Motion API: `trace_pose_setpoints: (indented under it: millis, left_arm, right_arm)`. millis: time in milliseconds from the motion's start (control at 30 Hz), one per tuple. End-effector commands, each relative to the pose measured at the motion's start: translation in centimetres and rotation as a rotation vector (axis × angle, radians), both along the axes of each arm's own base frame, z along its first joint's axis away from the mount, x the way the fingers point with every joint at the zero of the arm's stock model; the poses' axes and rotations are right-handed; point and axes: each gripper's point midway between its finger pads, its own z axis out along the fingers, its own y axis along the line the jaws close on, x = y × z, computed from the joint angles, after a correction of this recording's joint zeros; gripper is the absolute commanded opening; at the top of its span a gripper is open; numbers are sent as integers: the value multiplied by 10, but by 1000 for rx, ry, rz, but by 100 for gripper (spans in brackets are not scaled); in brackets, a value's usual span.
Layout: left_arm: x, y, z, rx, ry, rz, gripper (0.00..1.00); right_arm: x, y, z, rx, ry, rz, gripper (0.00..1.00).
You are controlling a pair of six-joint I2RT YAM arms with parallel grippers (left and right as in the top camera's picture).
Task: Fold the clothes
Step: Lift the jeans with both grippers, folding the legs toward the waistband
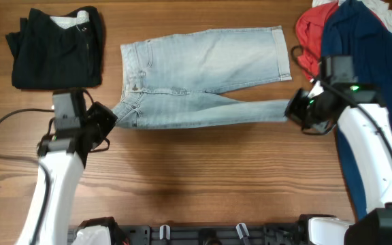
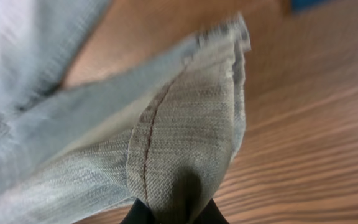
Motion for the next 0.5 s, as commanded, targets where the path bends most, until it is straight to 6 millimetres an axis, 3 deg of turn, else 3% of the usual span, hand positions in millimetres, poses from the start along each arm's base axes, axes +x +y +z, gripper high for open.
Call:
trace_pose_setpoints:
  millis: [0, 100, 233, 367, 467]
  left_arm:
    - [-18, 9, 40, 72, -110, 12, 4]
    - [-40, 6, 67, 80, -182, 15, 4]
    - [-60, 4, 82, 85, -228, 16, 4]
    - [-63, 7, 75, 96, -191, 28, 4]
    - [-60, 11, 60, 103, -123, 37, 4]
  right_arm:
    - [7, -32, 28, -119, -66, 51, 4]
    - [-1, -32, 46, -126, -81, 70, 4]
    - [-8, -28, 65, -131, -149, 112, 4]
    - [33, -22, 97, -150, -396, 200, 4]
    - [66, -24, 105, -178, -506, 213, 4]
